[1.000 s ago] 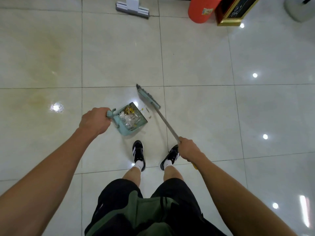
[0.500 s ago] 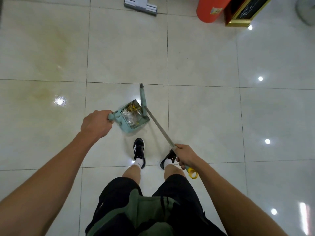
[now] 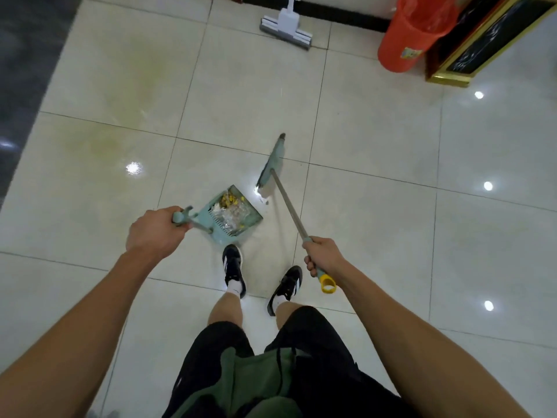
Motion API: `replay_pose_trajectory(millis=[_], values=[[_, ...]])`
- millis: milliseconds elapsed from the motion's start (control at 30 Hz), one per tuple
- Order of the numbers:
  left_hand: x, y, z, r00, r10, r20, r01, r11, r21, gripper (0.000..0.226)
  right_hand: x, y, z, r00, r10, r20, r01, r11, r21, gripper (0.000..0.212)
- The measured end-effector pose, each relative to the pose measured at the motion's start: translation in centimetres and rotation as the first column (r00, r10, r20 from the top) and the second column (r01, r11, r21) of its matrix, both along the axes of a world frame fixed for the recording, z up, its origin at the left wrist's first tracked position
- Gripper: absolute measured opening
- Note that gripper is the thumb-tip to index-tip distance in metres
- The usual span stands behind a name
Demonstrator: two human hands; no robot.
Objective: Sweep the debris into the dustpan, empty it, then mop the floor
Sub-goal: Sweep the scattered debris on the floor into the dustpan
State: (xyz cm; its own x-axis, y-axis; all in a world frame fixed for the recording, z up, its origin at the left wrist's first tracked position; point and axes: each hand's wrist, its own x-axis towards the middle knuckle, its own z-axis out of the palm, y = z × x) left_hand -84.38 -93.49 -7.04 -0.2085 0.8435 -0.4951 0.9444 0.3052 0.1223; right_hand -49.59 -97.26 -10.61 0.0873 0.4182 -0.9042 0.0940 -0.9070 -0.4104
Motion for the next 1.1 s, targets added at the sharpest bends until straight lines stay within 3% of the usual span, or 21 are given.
replay_pose_trajectory(millis=[167,333,467,633,767,1000,1100], values=[[0.0,-3.9,0.8,0.996,0.081,-0.022,-0.081,0.997,0.008,0.028,-2.7,3.0,-2.4,0.983,-0.144,-0.110,0.137,0.988,-0.070,0.022],[0.0,-6.1,0.2,0.997,0.070,-0.035,-0.071,0.997,-0.020,0.023,-5.2,3.3,-6.1,0.996,-0.048,-0.069,0.043,0.997,-0.069,0.042],[-0.5,-6.8,-0.9,0.999,-0.007,-0.054,0.004,0.999,-0.053,0.024,-4.7,-1.0,-7.5,0.999,0.000,-0.045,-0.006,0.989,-0.145,0.031],[-1.2,-7.1,-1.6,0.993,-0.109,-0.045,0.106,0.993,-0.059,0.024,-3.5,-7.8,-6.9,0.985,0.170,0.019,-0.166,0.978,-0.127,0.043],[-1.4,-6.4,-1.8,0.991,-0.136,-0.013,0.135,0.989,-0.069,0.024,-3.1,-11.1,-5.1,0.998,0.053,0.038,-0.046,0.983,-0.180,0.046],[-2.3,-4.3,-1.9,0.985,-0.172,-0.020,0.172,0.985,-0.022,0.026,-2.9,-11.3,-3.6,0.993,0.053,0.107,-0.048,0.998,-0.046,0.045],[-2.4,-3.9,-1.9,0.981,-0.189,-0.042,0.189,0.982,-0.012,0.028,-2.7,-11.7,-3.0,0.972,0.134,0.192,-0.139,0.990,0.012,0.044]])
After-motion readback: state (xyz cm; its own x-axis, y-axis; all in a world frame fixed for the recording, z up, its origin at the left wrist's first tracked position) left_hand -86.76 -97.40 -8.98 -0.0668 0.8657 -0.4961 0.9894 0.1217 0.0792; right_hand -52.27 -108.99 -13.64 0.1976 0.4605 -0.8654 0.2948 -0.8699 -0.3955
